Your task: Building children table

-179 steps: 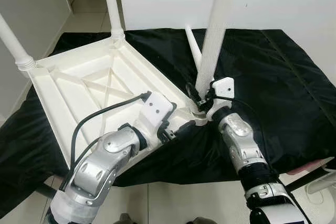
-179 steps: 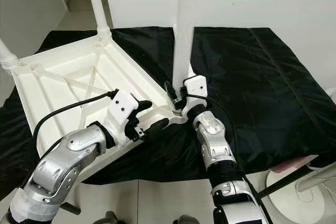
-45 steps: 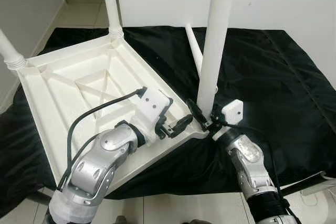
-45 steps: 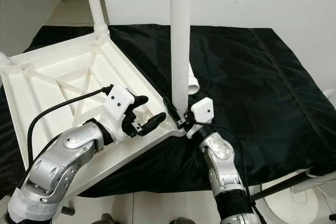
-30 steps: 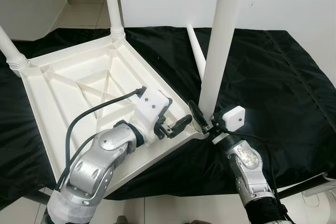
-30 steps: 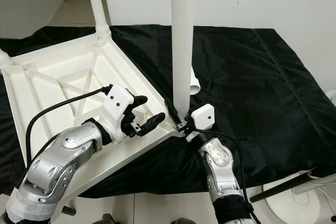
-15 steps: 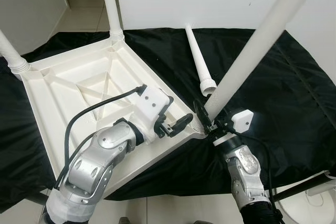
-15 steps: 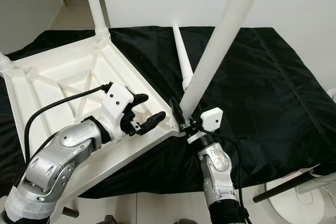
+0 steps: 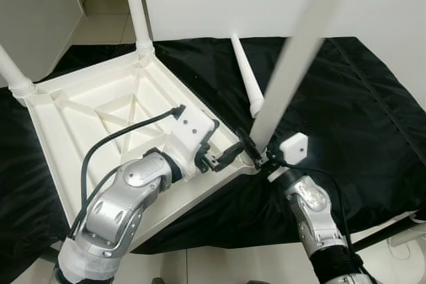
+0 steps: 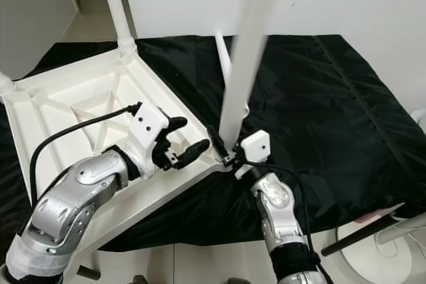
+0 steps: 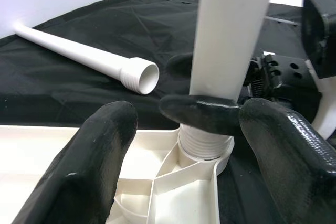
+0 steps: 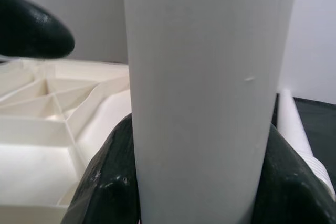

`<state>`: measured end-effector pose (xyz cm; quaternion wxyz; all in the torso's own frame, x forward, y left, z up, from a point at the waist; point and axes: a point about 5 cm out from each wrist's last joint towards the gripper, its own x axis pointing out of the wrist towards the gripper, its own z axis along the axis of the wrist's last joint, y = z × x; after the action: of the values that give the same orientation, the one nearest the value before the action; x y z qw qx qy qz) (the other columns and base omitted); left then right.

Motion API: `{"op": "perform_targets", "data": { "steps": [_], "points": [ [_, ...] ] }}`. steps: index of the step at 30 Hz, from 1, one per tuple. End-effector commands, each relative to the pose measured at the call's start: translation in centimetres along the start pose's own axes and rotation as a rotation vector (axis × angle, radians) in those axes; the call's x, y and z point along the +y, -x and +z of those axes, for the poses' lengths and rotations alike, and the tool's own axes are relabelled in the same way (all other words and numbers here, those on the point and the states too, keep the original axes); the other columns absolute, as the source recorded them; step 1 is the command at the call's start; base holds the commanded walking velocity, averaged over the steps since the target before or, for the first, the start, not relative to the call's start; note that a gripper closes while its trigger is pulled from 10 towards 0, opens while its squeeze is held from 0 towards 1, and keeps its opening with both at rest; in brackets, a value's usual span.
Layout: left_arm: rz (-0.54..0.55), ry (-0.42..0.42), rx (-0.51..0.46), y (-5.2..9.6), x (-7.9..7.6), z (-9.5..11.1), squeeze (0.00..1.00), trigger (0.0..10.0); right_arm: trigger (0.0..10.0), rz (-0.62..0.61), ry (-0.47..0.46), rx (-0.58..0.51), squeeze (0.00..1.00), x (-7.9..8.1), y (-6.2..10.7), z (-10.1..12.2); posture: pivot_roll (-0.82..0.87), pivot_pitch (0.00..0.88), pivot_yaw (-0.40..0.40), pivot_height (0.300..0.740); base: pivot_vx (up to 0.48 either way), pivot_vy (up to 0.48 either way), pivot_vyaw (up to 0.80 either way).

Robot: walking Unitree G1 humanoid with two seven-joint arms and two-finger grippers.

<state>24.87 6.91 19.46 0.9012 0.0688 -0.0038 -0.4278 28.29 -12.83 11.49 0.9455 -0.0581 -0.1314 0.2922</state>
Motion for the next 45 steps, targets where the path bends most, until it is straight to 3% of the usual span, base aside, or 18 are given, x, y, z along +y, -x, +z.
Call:
{"op": "perform_targets", "data": {
  "steps": [1,9,13,17,38,45],
  "points": [
    [0.006,-0.011,0.007,0.0,0.2,0.1,0.0,10.0,10.0,0.08,-0.081,0.289,0.0,1.7,2.2,-4.7,0.01,0.033,0.056,0.74,0.0,0.0,0.0],
    [0.01,-0.012,0.003,0.0,0.2,0.2,0.0,10.0,10.0,0.116,-0.079,0.315,0.0,1.4,2.0,-4.9,0.02,0.029,0.05,0.74,0.0,0.0,0.0],
    [0.012,-0.018,-0.001,0.0,0.2,0.3,0.0,10.0,10.0,0.062,-0.19,0.345,0.0,1.1,2.3,-5.5,0.02,0.028,0.049,0.74,0.0,0.0,0.0],
    [0.01,-0.02,-0.005,0.0,0.1,0.4,0.0,10.0,10.0,0.033,-0.22,0.362,0.0,0.9,2.3,-5.8,0.02,0.022,0.049,0.74,0.0,0.0,0.0],
    [-0.002,-0.027,-0.018,-0.4,0.1,0.6,0.0,10.0,10.0,0.072,-0.198,0.391,0.0,1.4,2.8,-6.2,0.01,0.018,0.044,0.74,0.0,0.0,0.0],
    [-0.009,-0.019,-0.024,-0.7,-0.1,0.6,0.0,10.0,10.0,0.043,-0.196,0.311,0.0,1.3,3.2,-5.6,0.0,0.018,0.041,0.74,0.0,0.0,0.0]
  ]
}}
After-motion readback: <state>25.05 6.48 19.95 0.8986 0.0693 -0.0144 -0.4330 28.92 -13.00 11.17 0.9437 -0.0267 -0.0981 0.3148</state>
